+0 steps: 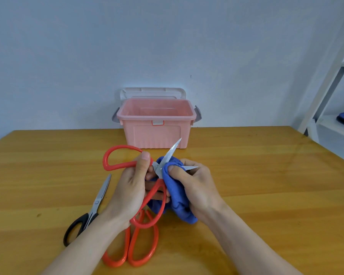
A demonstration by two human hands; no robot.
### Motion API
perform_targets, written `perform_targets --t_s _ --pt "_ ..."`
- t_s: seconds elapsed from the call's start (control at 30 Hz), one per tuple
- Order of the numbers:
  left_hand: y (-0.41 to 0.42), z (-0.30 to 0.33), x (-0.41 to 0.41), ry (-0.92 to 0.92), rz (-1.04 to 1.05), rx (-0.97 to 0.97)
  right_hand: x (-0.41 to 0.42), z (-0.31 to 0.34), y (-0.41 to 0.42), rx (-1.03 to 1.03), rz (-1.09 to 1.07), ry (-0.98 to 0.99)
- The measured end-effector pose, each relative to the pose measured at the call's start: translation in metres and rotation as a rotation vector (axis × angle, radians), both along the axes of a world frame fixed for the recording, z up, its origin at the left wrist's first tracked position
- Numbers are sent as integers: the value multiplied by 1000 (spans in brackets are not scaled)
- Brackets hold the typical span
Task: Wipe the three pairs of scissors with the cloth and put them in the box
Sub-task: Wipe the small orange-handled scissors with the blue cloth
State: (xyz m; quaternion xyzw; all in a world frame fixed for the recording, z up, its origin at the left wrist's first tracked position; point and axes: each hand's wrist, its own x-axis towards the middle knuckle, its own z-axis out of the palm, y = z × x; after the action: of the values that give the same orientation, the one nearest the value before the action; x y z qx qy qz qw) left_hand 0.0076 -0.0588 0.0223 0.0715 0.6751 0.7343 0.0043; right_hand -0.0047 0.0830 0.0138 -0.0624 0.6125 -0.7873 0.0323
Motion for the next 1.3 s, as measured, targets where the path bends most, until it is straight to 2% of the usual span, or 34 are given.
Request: perform_targets --t_s 0.1,0.23,0.3,0.5,0.73,0.93,1.3 --pt "-3 -1 -3 -14 -32 6 -2 -1 2 -12 35 5" --pt "-9 0 -7 -179 -238 139 -3 1 8 -14 22 25" --pt "-9 0 -6 -192 -288 131 -2 3 10 -18 16 36" --pt "1 -2 2 -42 -130 -112 5 3 3 31 10 72" --pt "-6 9 -2 -46 -119 -180 5 3 0 -6 12 54" --pt "-18 11 -6 -77 -159 -233 -2 1 1 97 6 60" --pt "-12 6 -4 -89 -213 -247 3 5 5 16 87 46"
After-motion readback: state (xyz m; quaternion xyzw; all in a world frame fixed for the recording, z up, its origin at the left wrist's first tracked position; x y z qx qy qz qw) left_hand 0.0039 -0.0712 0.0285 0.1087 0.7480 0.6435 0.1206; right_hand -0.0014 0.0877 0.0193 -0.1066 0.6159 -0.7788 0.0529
